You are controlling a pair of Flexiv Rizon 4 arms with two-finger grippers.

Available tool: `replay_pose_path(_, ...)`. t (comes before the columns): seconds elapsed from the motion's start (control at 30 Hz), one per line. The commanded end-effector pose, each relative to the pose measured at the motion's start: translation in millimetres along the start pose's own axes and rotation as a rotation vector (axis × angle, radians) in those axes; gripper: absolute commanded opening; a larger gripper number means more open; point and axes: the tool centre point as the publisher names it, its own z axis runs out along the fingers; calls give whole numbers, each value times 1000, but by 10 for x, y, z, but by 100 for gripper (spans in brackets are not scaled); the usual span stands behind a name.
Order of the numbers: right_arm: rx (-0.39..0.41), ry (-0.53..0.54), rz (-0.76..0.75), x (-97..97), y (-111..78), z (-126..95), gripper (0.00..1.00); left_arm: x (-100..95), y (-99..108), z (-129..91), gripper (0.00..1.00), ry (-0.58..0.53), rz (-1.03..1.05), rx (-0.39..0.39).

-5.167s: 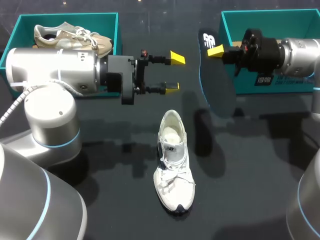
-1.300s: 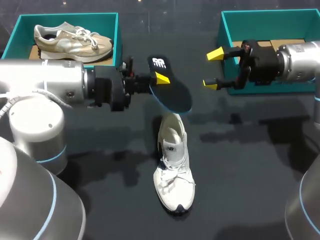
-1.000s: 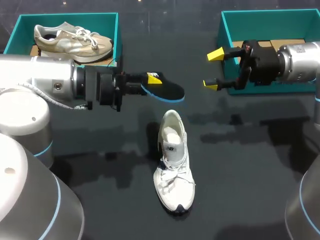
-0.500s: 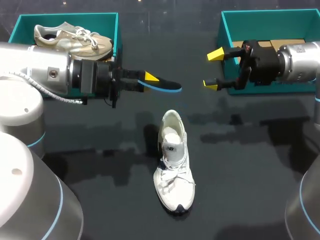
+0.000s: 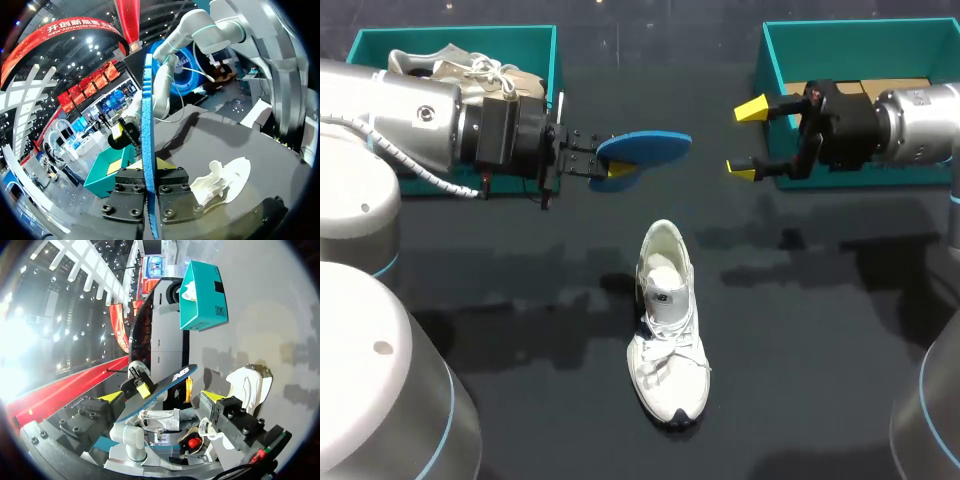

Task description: Take the shoe out of the shoebox, open the shoe tongue, remove and reinsert the insole, then place the shoe into the shoebox

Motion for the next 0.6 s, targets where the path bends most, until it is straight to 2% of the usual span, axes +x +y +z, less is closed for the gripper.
replay_pose_path(0.03,-1,-2,1,2,-10,2,100,-4,-61,-101,0,52,-222,-60)
replay_pose_path(0.33,-1,-2,1,2,-10,2,100,-12,-168,-176,0,23,-419,-15)
replay_pose_path(0.6,-1,-2,1,2,-10,2,100,-46,-206,-146,0,-16,-623,52)
